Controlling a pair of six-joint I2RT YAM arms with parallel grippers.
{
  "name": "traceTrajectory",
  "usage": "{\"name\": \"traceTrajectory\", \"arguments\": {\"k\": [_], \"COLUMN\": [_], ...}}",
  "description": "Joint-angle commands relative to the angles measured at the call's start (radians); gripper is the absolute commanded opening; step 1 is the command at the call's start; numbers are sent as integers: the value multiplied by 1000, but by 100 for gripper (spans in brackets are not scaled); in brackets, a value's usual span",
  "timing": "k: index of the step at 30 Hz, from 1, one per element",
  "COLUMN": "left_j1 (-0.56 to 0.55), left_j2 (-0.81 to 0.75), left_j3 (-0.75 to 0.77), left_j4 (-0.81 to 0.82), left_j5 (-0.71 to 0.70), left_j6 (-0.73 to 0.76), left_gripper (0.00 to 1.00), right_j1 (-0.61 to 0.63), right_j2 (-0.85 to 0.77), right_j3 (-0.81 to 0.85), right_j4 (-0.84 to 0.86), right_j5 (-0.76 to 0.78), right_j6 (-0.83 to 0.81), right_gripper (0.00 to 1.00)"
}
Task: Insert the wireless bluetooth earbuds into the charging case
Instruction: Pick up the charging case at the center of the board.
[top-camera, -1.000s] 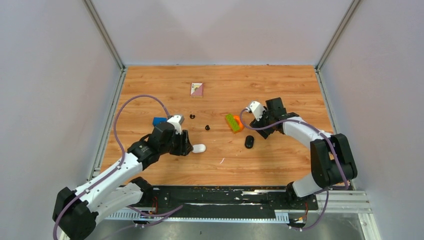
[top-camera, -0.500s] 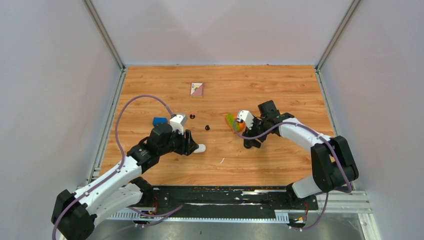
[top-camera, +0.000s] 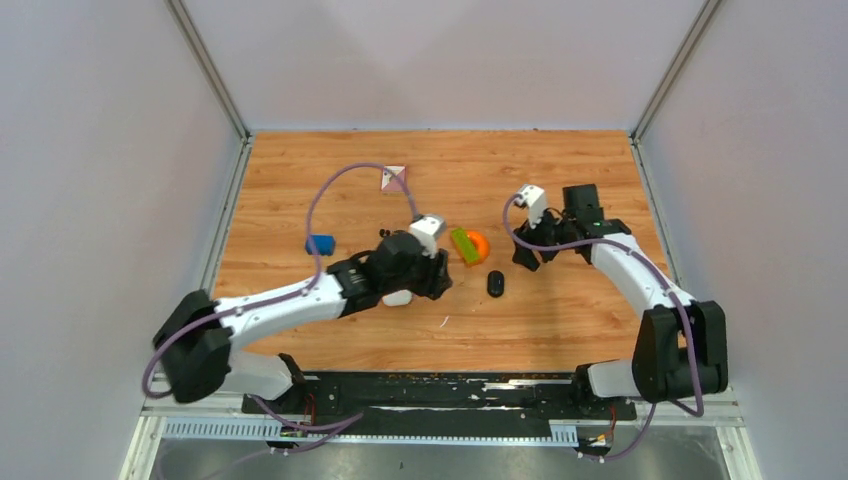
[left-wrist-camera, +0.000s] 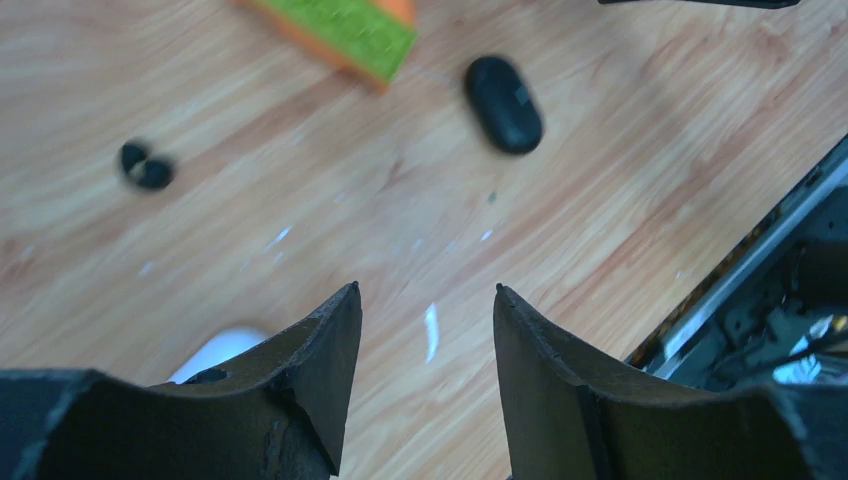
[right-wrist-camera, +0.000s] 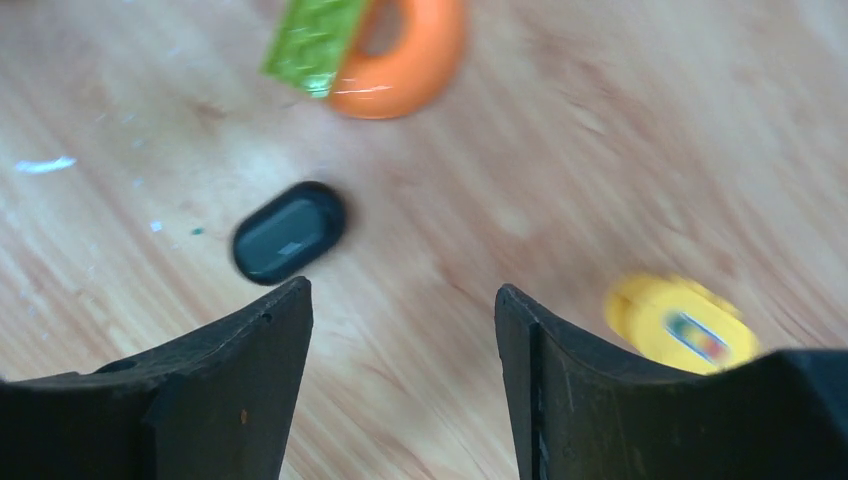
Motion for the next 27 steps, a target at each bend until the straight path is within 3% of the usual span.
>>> {"name": "traceTrajectory", "arguments": {"k": [1,7,15,21,27], "left_j1": [-154,-249,-276,-279,-282], "left_j2": [310,666,868,964,856], "left_j3": [296,690,952,1053,911], "left_j4": [-65,-219,-402,-497,-455], "left_j5": [-288,-349,-412,-419,-503], "left_j6": [-74,-138,-206,-193,-210], "left_gripper": [59,62,63,63,64], "right_j1": [-146,-255,-268,-268,-270], "right_j2": [-133,-235,-245,-237,-241], "right_j3": [22,-35,-36,-34,-39], "right_j4": [132,203,200,194,199], "right_j5": [44,99,64,49,60], "right_j6": [206,277,275,273,273], "right_gripper": [69,75,75,75,75]}}
